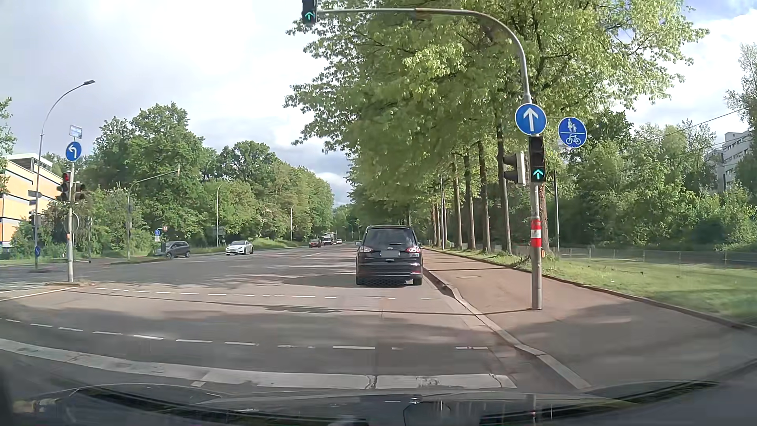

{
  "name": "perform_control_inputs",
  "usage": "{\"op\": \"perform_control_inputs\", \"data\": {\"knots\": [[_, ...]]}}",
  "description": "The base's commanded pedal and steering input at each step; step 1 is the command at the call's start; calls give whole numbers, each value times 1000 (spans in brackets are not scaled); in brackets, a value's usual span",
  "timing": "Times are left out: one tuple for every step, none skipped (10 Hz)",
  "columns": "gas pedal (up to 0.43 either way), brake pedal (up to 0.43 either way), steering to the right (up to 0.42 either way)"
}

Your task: Follow the waypoints while adhering to traffic rules and regulations

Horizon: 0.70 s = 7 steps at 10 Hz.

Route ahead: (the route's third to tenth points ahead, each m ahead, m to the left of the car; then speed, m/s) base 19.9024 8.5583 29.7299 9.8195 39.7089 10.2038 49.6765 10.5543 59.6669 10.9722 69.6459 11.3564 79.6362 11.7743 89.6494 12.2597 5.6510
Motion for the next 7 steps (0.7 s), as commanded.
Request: {"op": "perform_control_inputs", "data": {"knots": [[157, 0, -5], [157, 0, -7], [157, 0, -7], [157, 0, -7], [157, 0, -8], [157, 0, -12], [157, 0, -13]]}}
